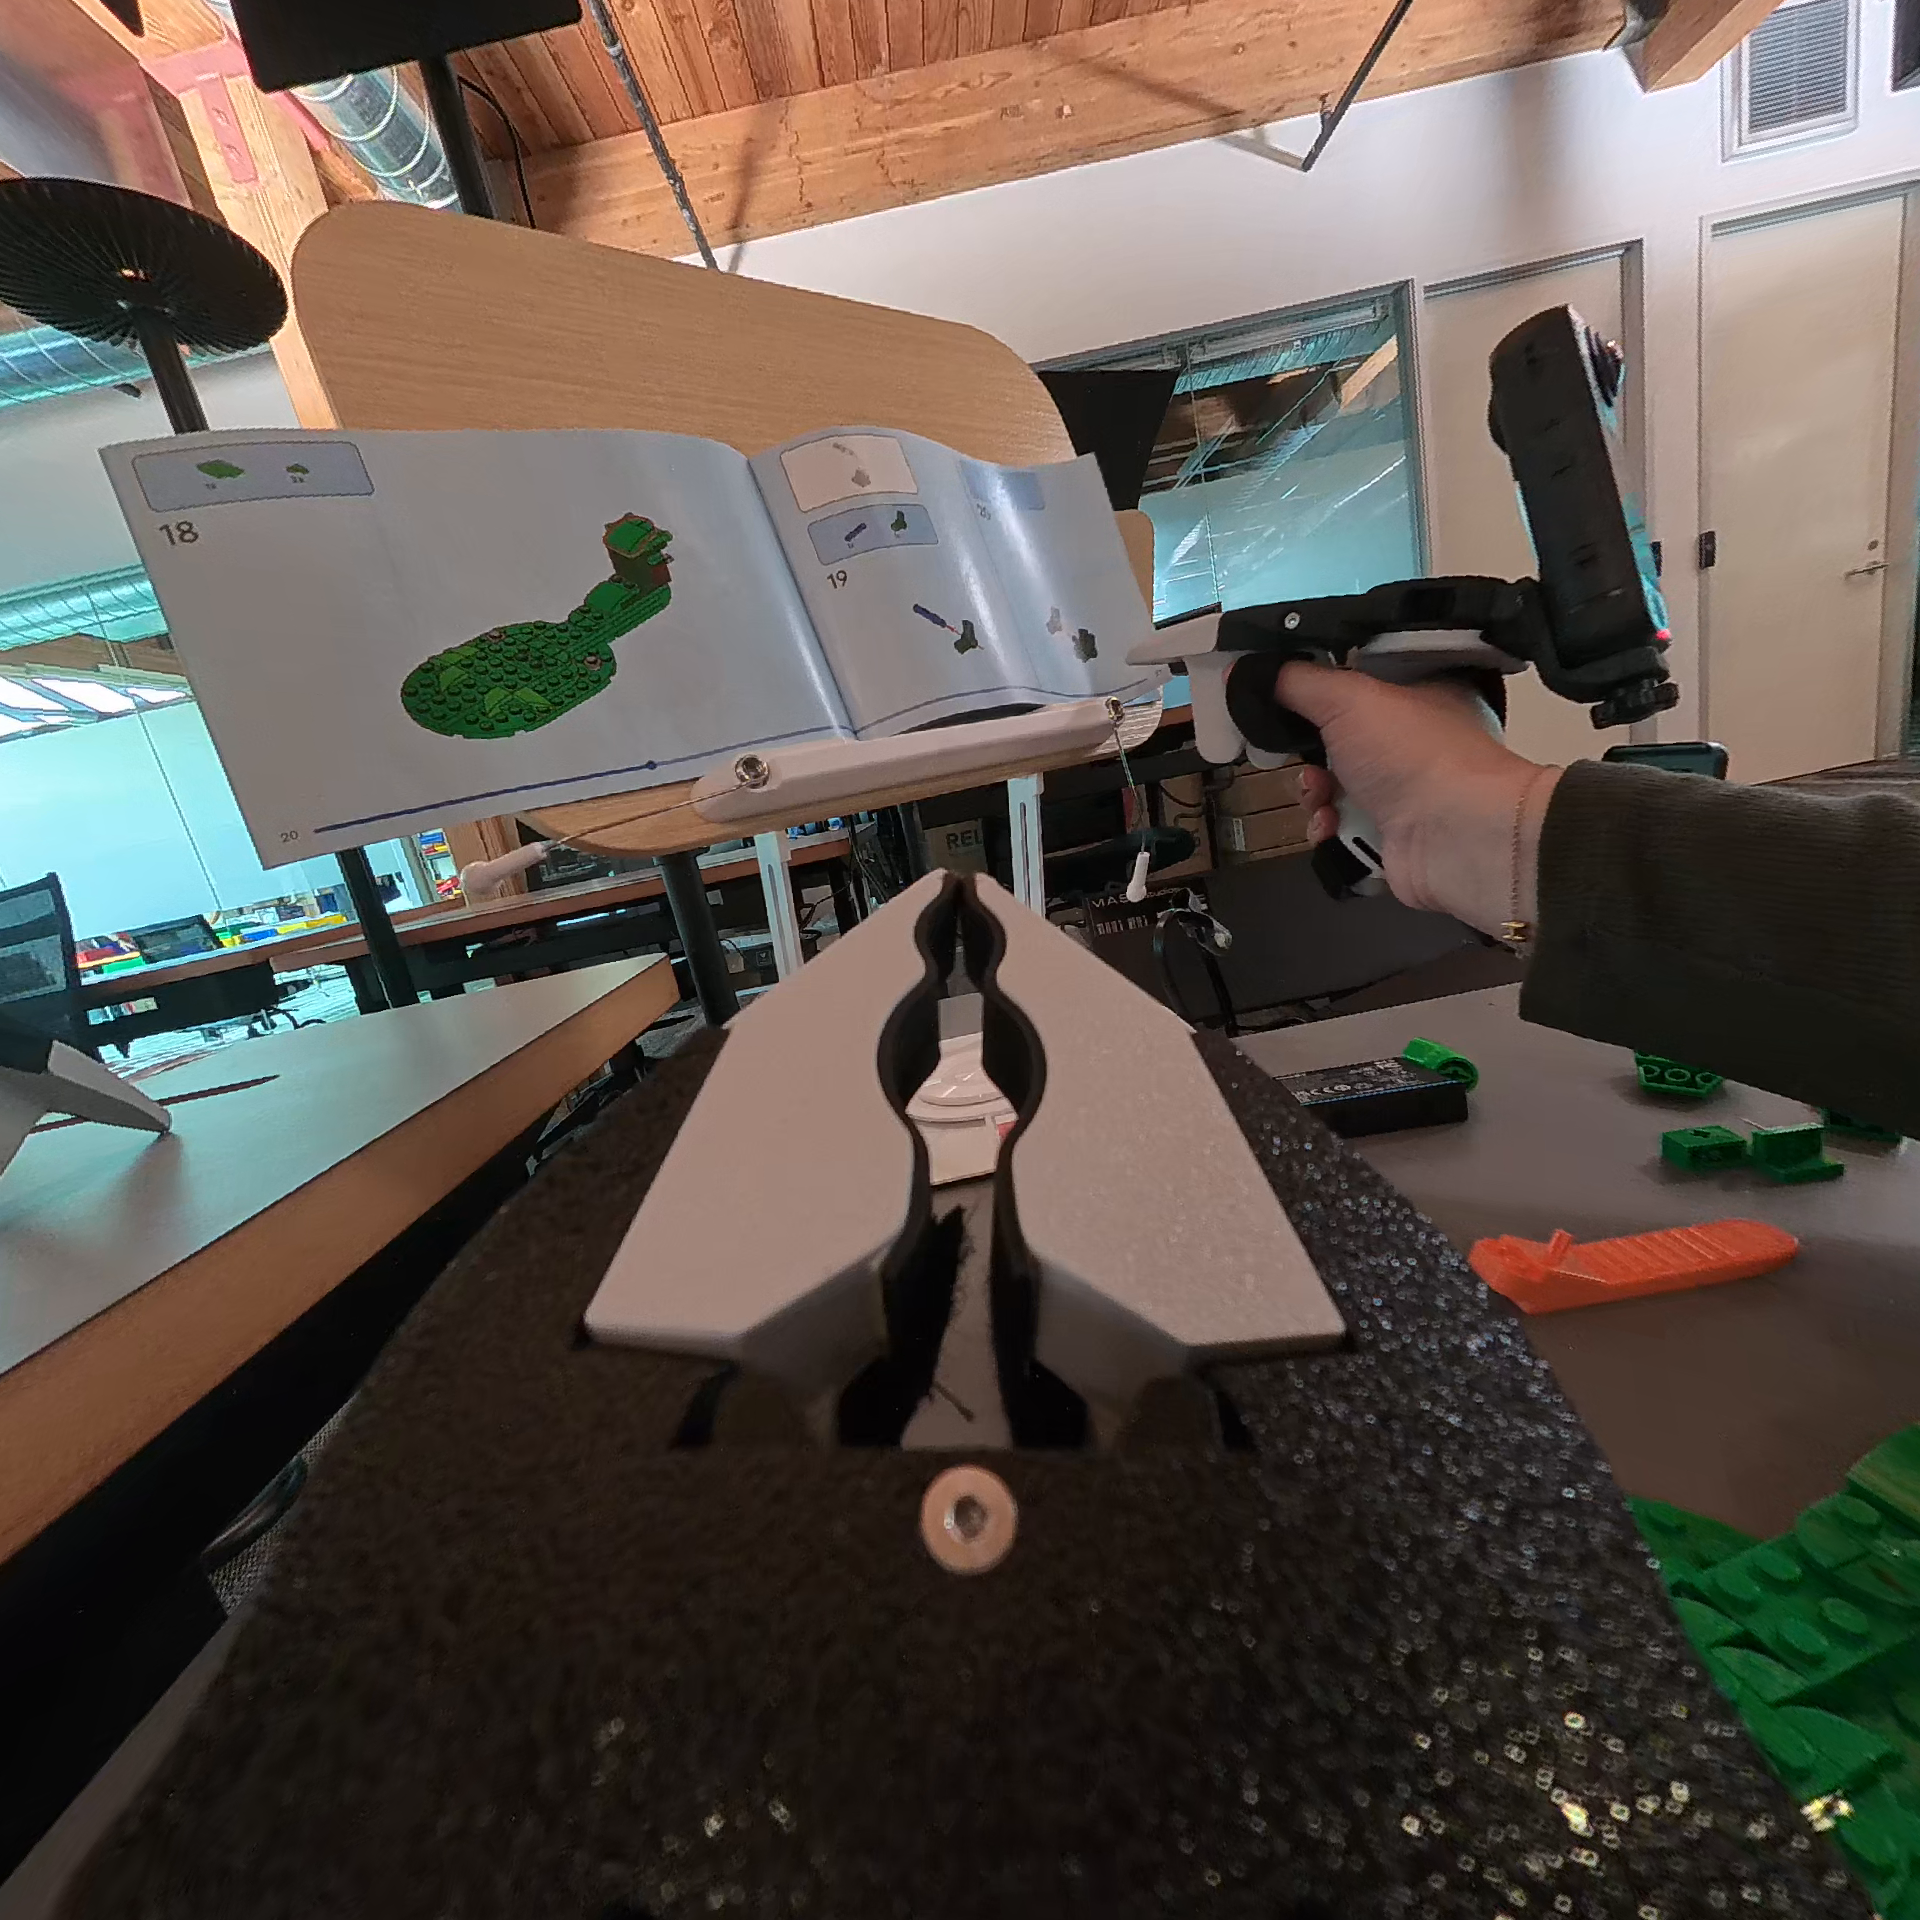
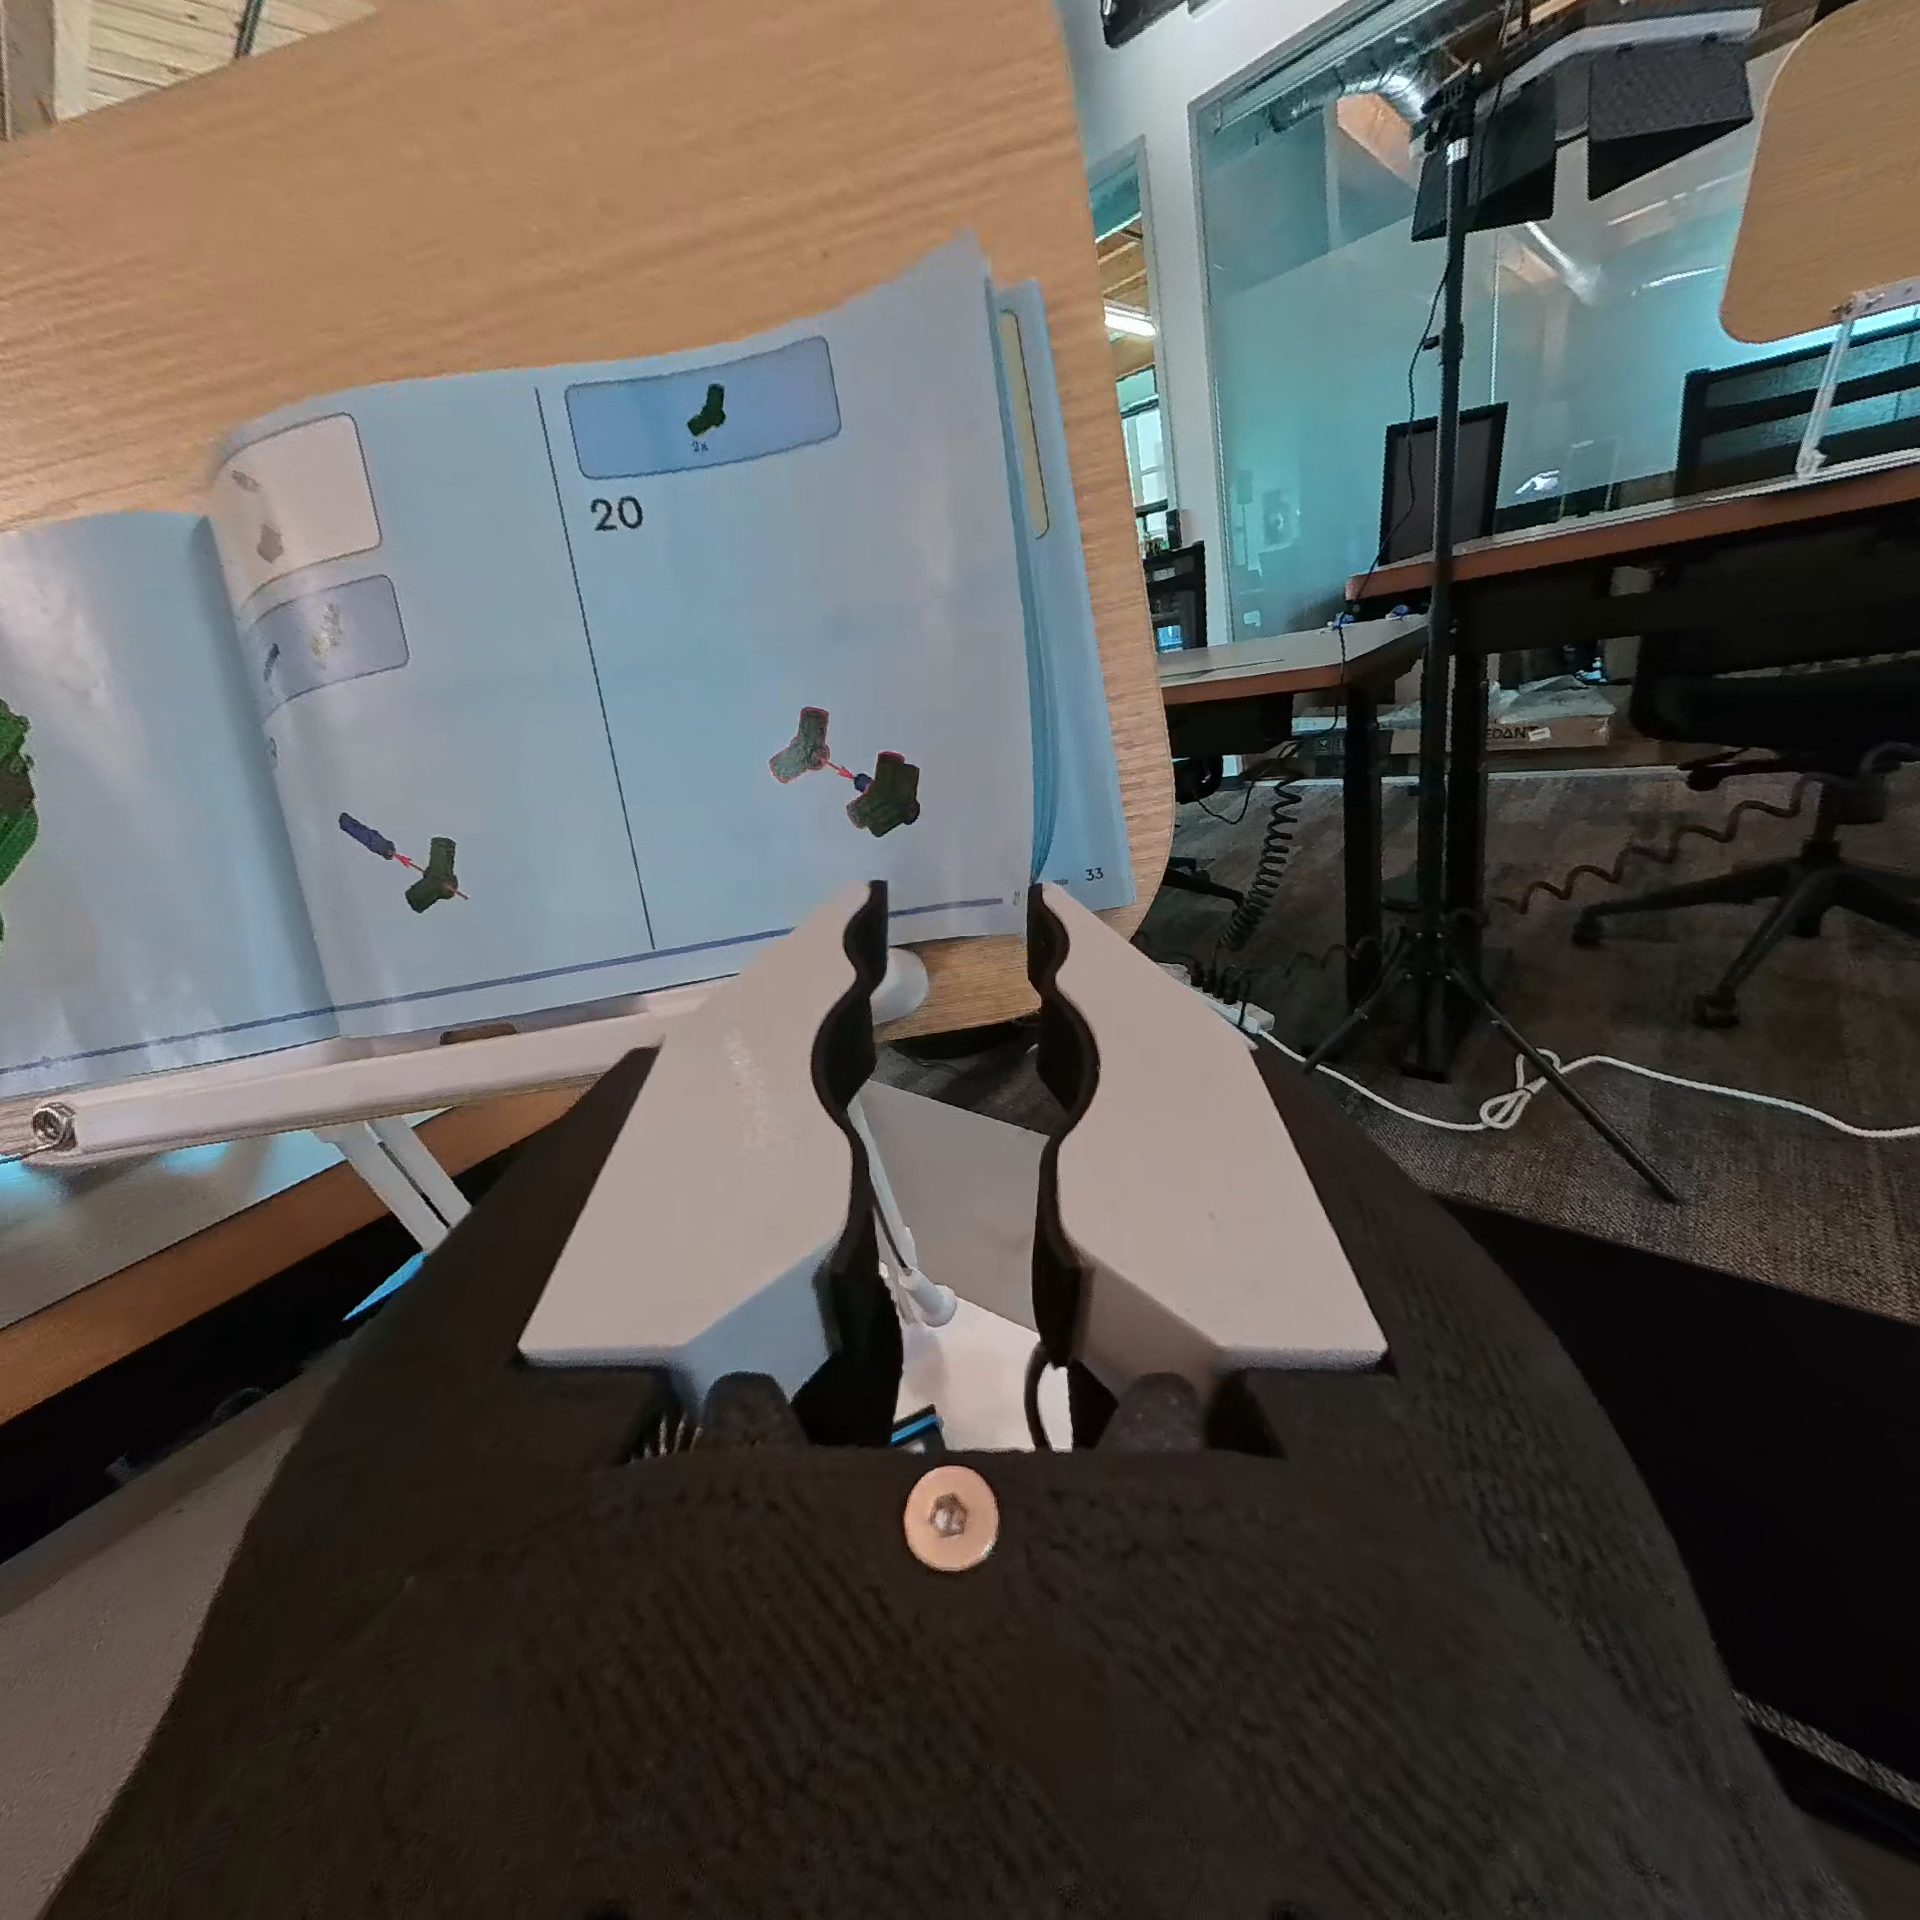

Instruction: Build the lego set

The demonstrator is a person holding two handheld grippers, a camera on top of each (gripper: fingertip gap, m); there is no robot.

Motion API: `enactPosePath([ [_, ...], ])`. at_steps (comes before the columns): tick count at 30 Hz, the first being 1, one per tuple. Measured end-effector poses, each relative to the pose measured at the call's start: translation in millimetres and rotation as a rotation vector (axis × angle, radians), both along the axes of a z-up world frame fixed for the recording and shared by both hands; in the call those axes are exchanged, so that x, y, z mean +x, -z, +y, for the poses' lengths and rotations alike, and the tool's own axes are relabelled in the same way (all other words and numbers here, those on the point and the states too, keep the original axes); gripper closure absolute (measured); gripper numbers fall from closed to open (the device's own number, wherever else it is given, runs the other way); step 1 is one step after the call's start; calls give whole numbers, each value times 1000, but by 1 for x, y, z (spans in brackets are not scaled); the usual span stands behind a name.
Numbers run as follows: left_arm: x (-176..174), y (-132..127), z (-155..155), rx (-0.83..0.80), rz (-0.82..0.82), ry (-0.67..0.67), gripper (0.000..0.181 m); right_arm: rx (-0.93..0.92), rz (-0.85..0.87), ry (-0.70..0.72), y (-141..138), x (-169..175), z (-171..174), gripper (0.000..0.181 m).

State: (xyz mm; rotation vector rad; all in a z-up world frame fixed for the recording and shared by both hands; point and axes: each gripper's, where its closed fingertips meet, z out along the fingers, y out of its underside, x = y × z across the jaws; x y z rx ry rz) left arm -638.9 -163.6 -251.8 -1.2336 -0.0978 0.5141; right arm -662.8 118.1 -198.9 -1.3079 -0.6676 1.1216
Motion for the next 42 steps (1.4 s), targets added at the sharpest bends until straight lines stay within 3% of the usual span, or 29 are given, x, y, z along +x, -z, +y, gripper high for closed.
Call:
enactPosePath([
  [31, 0, 0, 0, -1, -3, 2, 181, 24, -62, 88, 7, 8, 8, 174],
  [42, 0, 0, 0, -2, -5, 4, 181, 136, -89, 124, 1, 7, 0, 177],
])
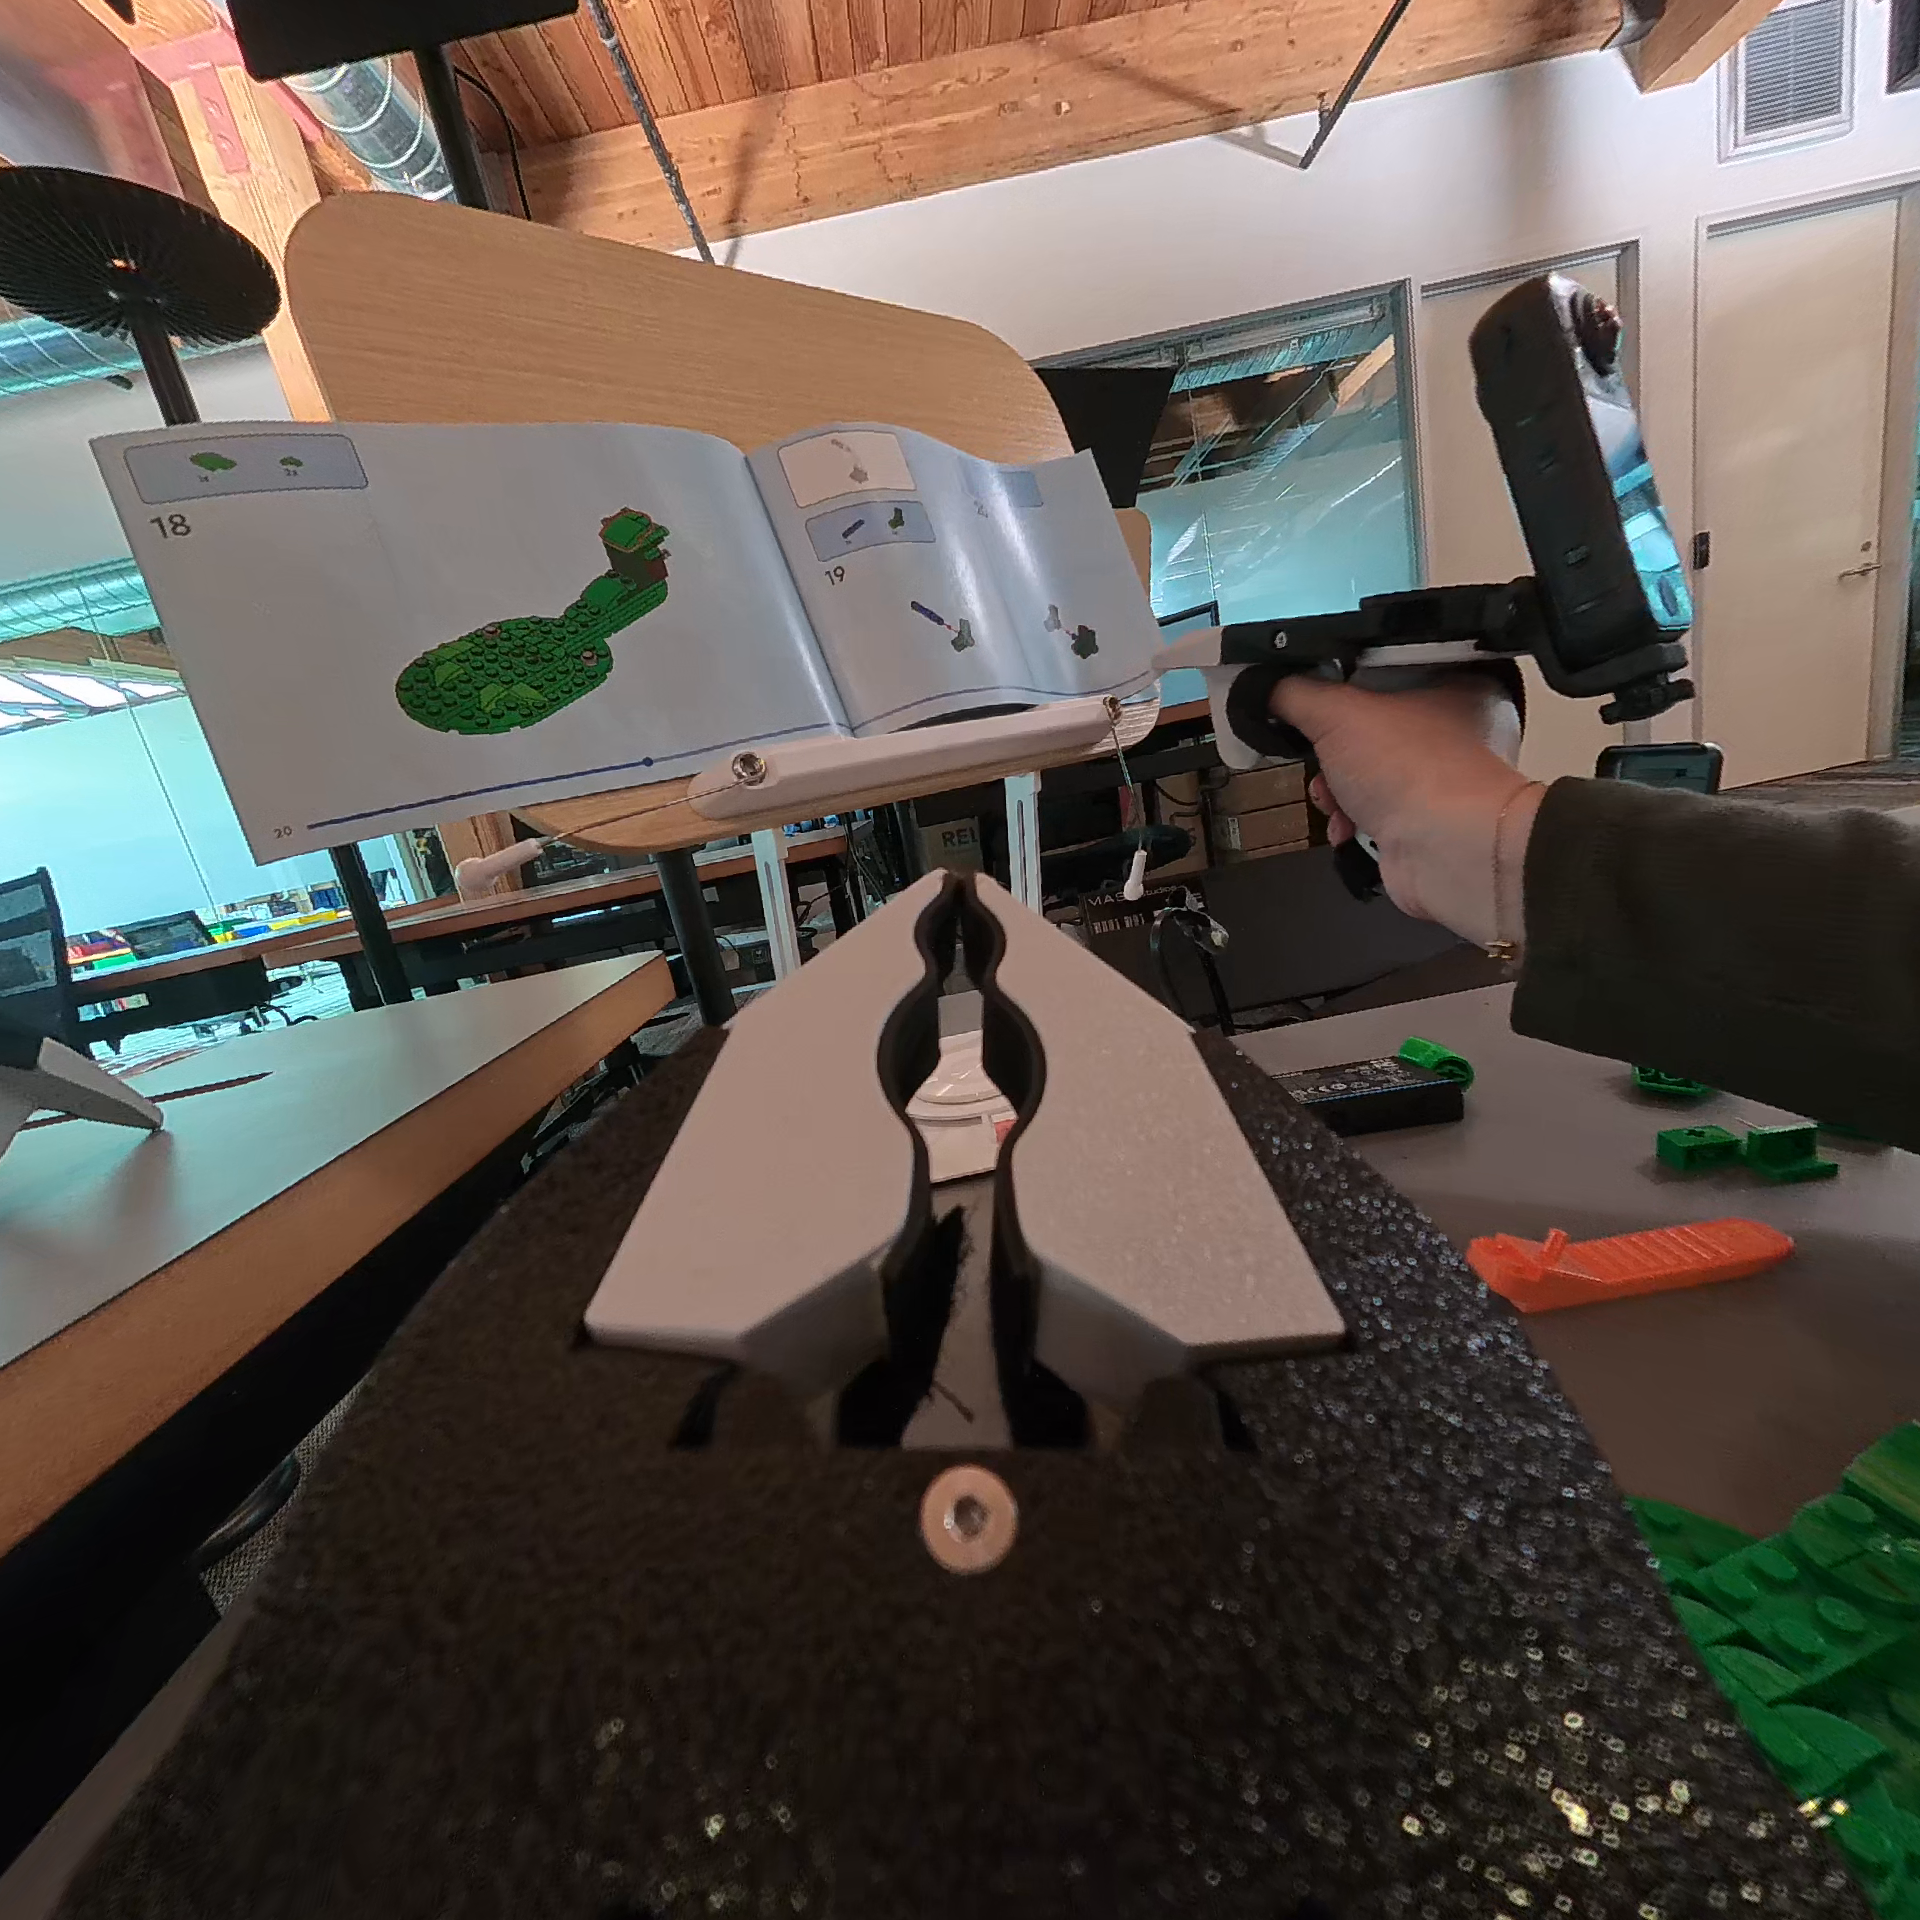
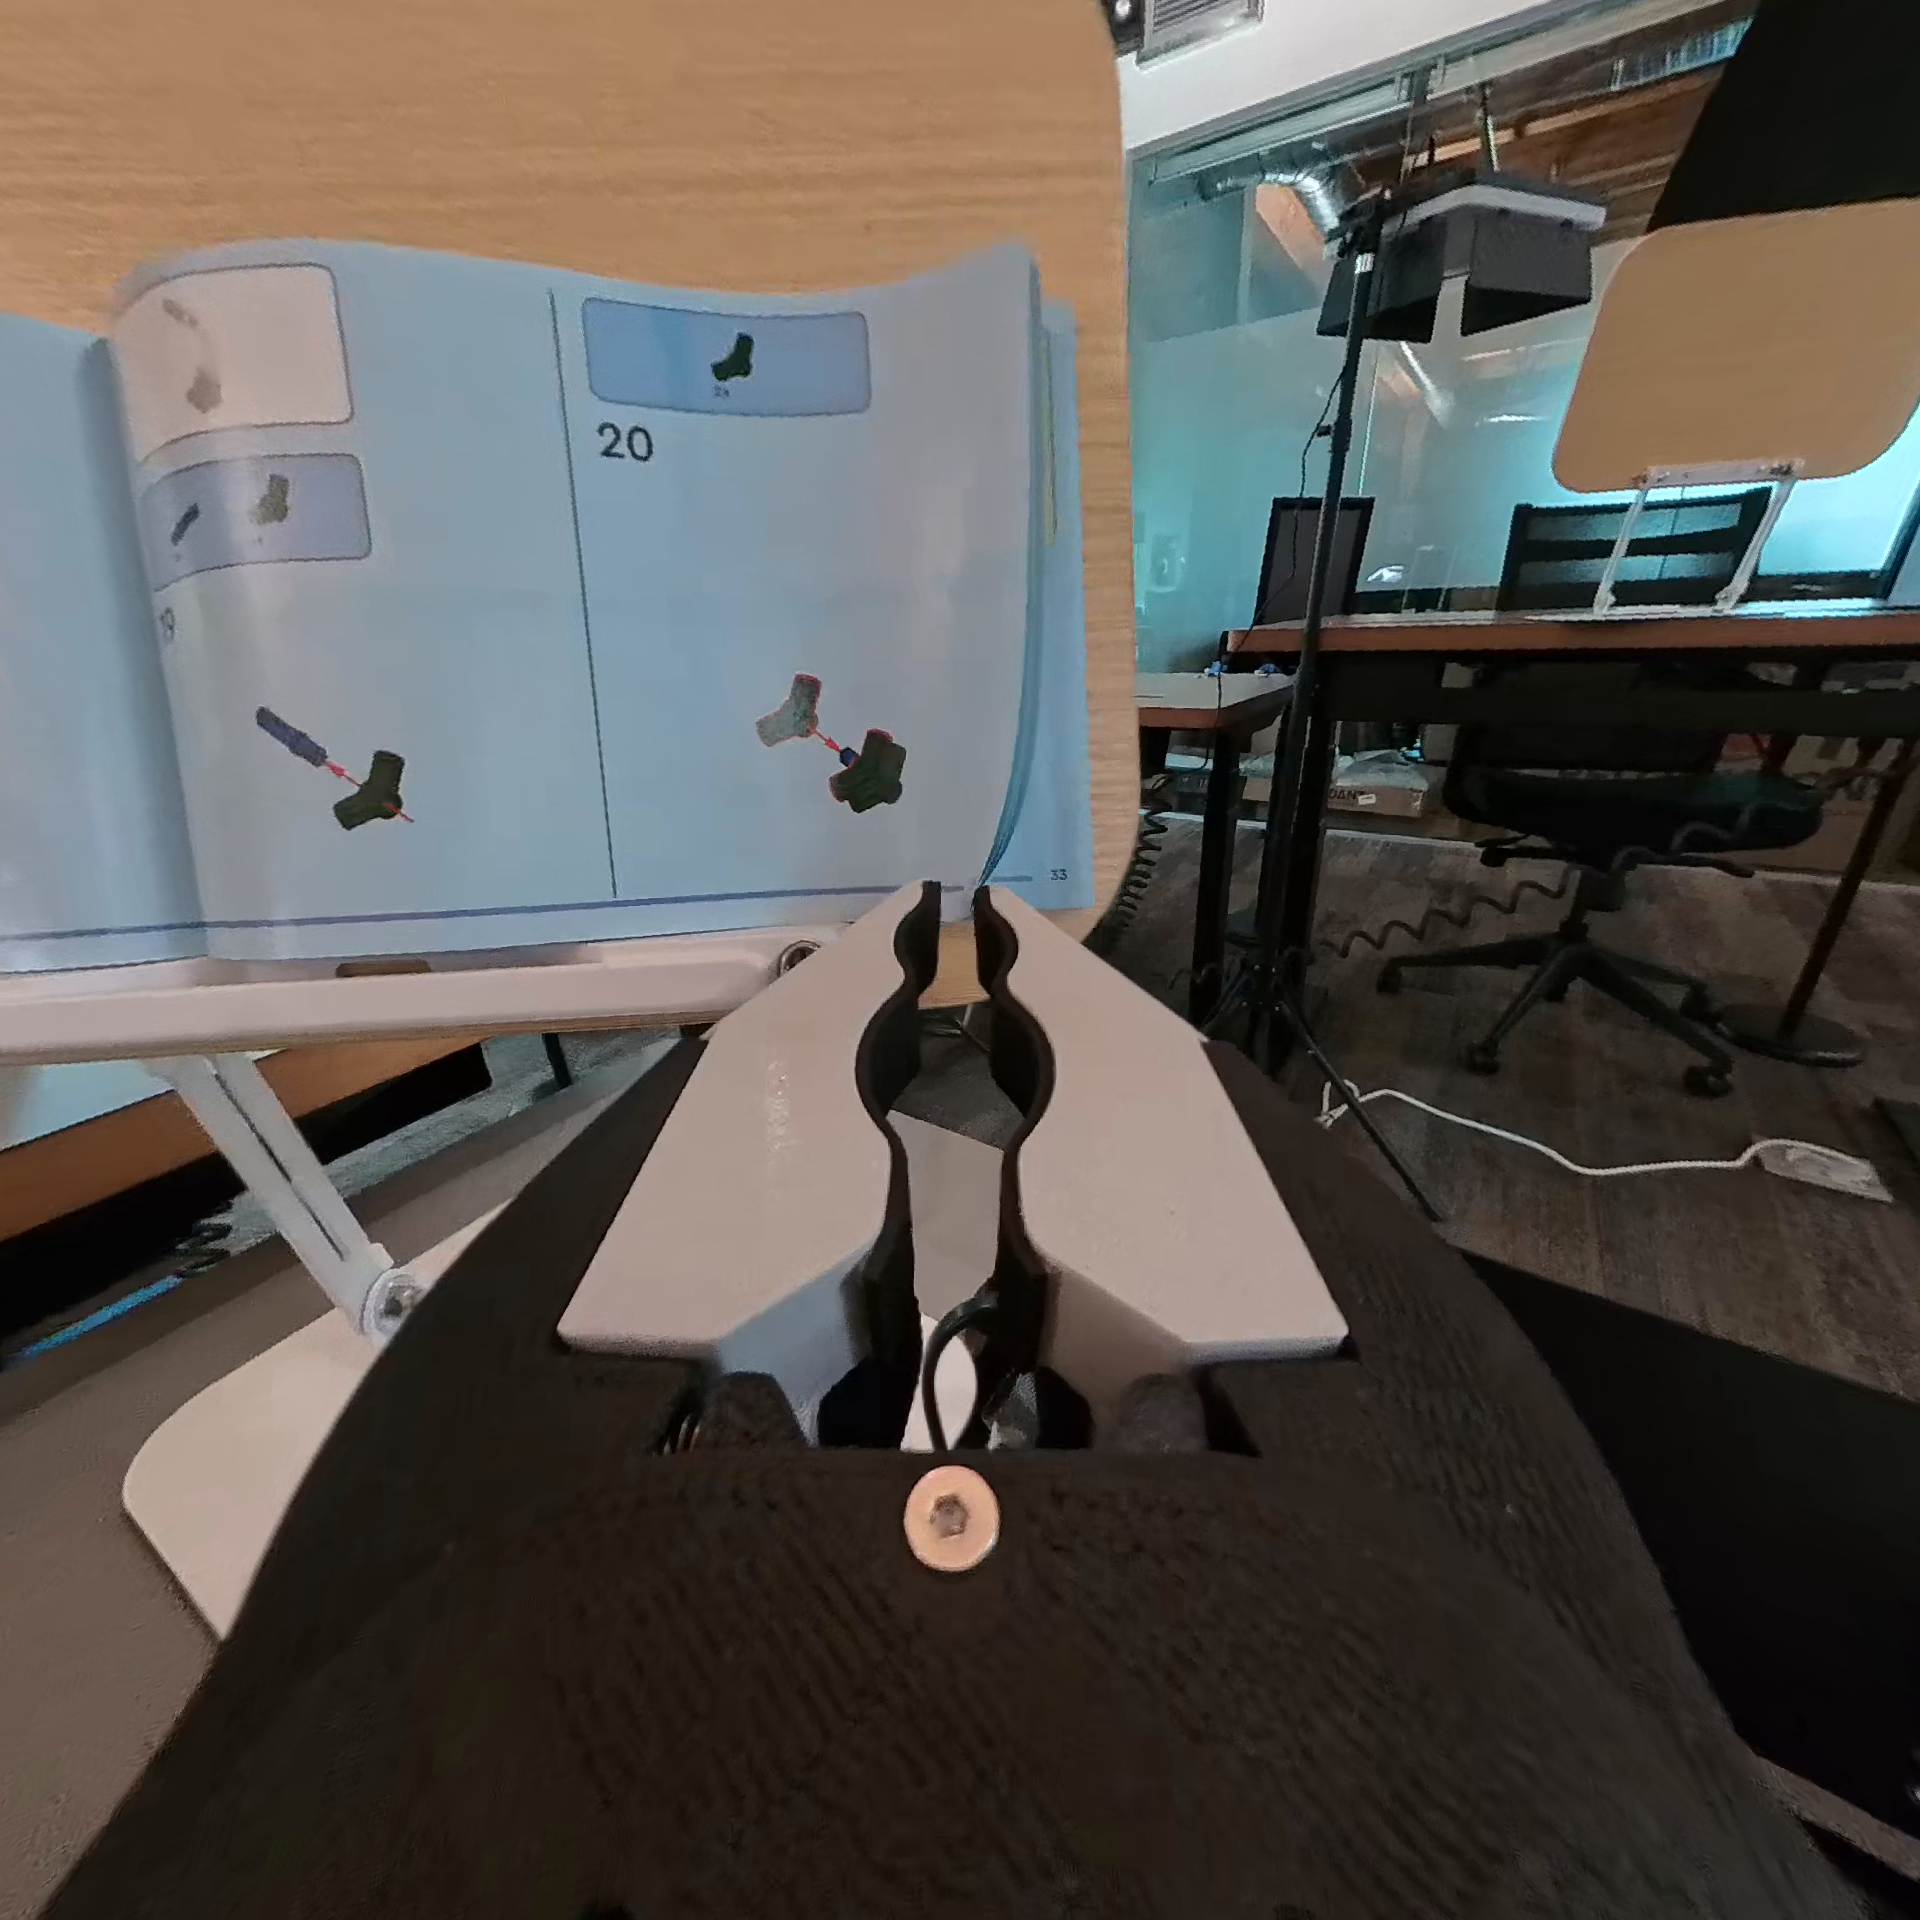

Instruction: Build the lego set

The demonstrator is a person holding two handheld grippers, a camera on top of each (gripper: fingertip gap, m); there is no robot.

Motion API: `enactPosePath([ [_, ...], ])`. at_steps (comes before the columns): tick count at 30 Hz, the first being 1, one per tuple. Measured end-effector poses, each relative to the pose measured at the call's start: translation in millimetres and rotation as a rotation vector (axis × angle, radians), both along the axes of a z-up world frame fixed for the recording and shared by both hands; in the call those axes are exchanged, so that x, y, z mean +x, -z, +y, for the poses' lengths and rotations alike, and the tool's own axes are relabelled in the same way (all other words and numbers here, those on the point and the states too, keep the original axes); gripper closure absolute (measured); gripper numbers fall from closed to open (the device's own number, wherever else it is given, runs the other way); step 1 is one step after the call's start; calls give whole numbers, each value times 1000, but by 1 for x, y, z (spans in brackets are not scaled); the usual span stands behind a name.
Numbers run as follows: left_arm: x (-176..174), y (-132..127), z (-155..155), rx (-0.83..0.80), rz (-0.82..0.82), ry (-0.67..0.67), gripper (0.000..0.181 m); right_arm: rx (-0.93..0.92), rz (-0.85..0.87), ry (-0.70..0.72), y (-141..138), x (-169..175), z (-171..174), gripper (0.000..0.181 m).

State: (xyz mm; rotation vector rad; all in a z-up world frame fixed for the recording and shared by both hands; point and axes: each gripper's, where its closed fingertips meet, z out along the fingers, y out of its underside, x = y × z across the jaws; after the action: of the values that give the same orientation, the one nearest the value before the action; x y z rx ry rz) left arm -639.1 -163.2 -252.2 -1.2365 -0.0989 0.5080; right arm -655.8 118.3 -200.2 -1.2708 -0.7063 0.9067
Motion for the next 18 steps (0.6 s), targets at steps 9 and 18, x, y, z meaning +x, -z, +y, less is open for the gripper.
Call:
enactPosePath([
  [9, 0, 0, 0, 1, -1, 0, 181, 67, -30, 22, -1, -3, -5, 178],
  [18, 0, 0, 0, 1, -1, 0, 181, 112, -40, 64, -4, 0, -6, 177],
])
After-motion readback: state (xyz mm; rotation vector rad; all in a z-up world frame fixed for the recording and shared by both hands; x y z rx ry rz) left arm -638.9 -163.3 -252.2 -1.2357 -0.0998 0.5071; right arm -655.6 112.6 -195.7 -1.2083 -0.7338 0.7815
